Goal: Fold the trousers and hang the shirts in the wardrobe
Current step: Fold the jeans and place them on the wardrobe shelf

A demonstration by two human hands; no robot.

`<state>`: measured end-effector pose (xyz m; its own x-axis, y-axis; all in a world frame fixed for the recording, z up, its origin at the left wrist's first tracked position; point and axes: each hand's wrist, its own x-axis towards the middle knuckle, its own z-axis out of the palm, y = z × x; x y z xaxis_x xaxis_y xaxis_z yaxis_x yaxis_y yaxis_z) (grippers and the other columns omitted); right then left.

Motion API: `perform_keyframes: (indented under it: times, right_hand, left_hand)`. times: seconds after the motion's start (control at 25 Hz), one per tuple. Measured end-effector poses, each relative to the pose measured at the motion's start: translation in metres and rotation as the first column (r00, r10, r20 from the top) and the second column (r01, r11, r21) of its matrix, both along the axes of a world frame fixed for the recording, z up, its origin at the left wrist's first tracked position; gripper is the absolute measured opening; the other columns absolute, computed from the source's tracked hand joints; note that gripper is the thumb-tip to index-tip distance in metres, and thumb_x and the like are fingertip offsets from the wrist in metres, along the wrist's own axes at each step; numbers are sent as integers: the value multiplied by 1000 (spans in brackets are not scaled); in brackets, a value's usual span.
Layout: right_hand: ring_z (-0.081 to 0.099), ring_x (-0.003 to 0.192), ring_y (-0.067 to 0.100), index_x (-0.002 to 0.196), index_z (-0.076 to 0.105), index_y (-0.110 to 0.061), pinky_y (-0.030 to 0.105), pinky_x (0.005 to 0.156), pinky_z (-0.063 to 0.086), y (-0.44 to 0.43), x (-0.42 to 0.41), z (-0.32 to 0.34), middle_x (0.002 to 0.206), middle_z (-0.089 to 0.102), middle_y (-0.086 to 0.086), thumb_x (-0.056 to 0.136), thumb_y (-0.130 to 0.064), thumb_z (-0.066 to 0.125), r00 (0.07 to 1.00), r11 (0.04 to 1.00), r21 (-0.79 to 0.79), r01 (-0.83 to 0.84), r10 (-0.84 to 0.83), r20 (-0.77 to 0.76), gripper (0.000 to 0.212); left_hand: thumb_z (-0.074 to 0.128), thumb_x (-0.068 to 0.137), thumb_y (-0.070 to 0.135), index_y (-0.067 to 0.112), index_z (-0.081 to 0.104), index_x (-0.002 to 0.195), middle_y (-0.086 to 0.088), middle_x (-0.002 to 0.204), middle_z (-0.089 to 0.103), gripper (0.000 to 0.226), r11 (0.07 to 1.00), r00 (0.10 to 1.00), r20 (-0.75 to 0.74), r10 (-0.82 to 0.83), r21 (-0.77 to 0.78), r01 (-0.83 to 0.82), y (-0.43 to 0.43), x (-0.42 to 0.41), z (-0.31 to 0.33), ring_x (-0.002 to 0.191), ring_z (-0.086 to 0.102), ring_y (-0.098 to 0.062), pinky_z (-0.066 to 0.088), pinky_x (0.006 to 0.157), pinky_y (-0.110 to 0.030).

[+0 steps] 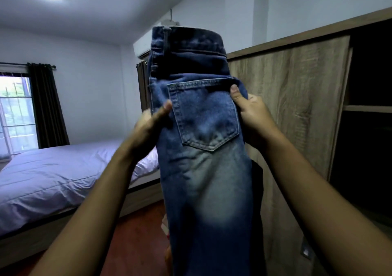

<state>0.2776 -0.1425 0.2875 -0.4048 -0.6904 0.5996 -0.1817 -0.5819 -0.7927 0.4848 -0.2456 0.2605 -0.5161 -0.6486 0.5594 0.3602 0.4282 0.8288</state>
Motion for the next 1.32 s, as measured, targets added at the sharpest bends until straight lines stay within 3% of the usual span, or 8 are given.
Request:
perform_keyframes:
  times: [0.08, 0.16, 0.4, 0.6, 0.8, 1.0, 1.2, 1.32]
  right_hand:
    - [70, 79, 17, 103, 68, 1, 26, 67, 57, 0, -7, -6, 89, 73, 10, 100, -34, 52, 999, 1000, 13, 22, -23, 37, 39]
    - [71, 78, 17, 104, 68, -1, 25, 63, 56, -3, -17, -19, 88, 74, 8, 100, -35, 52, 996, 994, 90, 58, -64, 61, 38]
    - [71, 104, 23, 128, 60, -14, 37, 94, 53, -5, -73, -61, 117, 72, 9, 84, -68, 56, 984, 879, 450, -159, 102, 148, 70]
    - [62, 117, 40, 121, 65, 2, 50, 104, 47, 22, -124, -111, 125, 64, 26, 77, -7, 80, 933, 699, 634, -331, 341, 112, 47]
    - [69, 107, 34, 117, 66, 1, 43, 92, 56, 46, -162, -99, 113, 72, 20, 65, 15, 79, 942, 788, 569, -235, 328, -65, 55]
    - [74, 93, 28, 96, 76, -3, 33, 78, 61, 64, -200, -89, 91, 78, 12, 69, 1, 84, 937, 885, 465, 27, 139, -320, 28]
    - [62, 61, 1, 69, 71, -8, 17, 56, 47, 77, -220, -87, 66, 70, -3, 71, -15, 86, 885, 936, 318, 154, 13, -466, 17]
    - [55, 76, 3, 76, 65, -20, 11, 67, 44, 77, -237, -91, 94, 56, 0, 66, -22, 89, 847, 951, 136, 279, -176, -502, 27]
  left_hand:
    - [90, 53, 54, 6, 67, 109, -6, 100, 76, 77, 978, 982, 121, -143, 168, 122, 5, -8, -51, 89, 73, -17, 59, 76, -28]
    - [78, 77, 30, 4, 66, 102, -7, 88, 76, 37, 944, 973, 123, -194, 295, 151, 23, -26, -91, 77, 73, -15, 58, 66, -25]
    - [66, 93, 27, 11, 73, 101, -2, 95, 78, 19, 969, 992, 67, 104, 218, -117, 20, -73, -95, 92, 73, -15, 58, 74, -23]
    - [69, 91, 15, 5, 74, 92, -3, 81, 78, 11, 963, 991, 88, 99, 242, -117, 18, -103, -103, 74, 73, -13, 54, 60, -18]
    - [72, 87, 12, 3, 73, 90, -9, 84, 75, 10, 973, 962, 152, 226, 8, -230, 2, -121, -92, 81, 66, -19, 55, 69, -29]
    - [78, 79, 30, 27, 72, 90, -16, 108, 62, 12, 844, 891, -17, 453, -313, -435, 19, -156, -90, 97, 62, -22, 51, 78, -21]
    - [72, 76, 46, 46, 68, 97, -19, 124, 53, 21, 877, 906, -112, 409, -227, -424, 34, -179, -91, 113, 60, -22, 49, 102, -39]
    - [74, 79, 41, 38, 65, 110, -24, 121, 60, 32, 895, 912, -126, 391, -177, -409, 40, -195, -89, 106, 65, -23, 51, 100, -44]
